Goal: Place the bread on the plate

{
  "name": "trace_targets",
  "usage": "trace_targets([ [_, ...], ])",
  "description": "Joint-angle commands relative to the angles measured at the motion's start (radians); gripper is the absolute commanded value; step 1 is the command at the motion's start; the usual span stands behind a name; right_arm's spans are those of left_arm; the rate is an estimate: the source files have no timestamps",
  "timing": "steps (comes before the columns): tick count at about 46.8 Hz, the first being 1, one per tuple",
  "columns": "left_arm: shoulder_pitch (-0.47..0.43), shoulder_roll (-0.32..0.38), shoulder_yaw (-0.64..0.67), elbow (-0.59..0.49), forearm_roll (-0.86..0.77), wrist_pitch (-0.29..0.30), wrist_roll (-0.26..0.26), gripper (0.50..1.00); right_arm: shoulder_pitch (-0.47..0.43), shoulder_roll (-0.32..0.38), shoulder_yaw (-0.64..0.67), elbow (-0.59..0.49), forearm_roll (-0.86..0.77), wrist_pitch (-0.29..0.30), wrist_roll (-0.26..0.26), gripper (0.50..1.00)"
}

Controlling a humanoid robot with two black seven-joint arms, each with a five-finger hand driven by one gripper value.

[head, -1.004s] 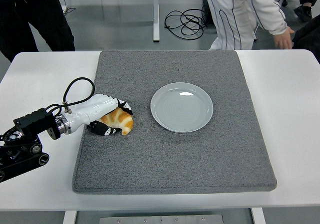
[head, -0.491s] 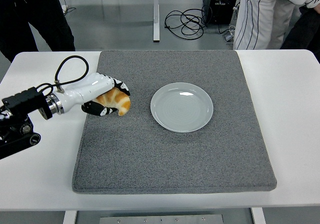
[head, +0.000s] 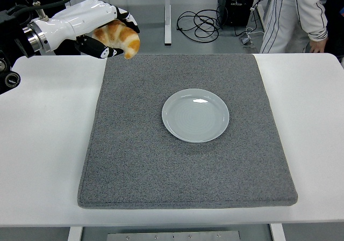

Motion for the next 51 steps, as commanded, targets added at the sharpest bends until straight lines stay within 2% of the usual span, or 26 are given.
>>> trace_targets([
  [1, -0.007, 0.001, -0.002, 0.001, 0.000, -0.008, 0.001, 0.500, 0.000, 0.000, 0.000, 0.000, 0.000, 0.000, 0.000, 1.000],
  [37, -0.003, -0.019, 0.010, 0.008, -0.003, -0.012, 0.006, 0.500, 0.000, 0.000, 0.000, 0.000, 0.000, 0.000, 0.000, 1.000],
  [43, -0.004, -0.119, 0.012, 0.054, -0.003, -0.023, 0.012, 0.500, 0.000, 0.000, 0.000, 0.000, 0.000, 0.000, 0.000, 1.000],
  [51, -0.007, -0.310, 0.013, 0.200, 0.000, -0.055, 0.007, 0.500, 0.000, 0.000, 0.000, 0.000, 0.000, 0.000, 0.000, 1.000],
])
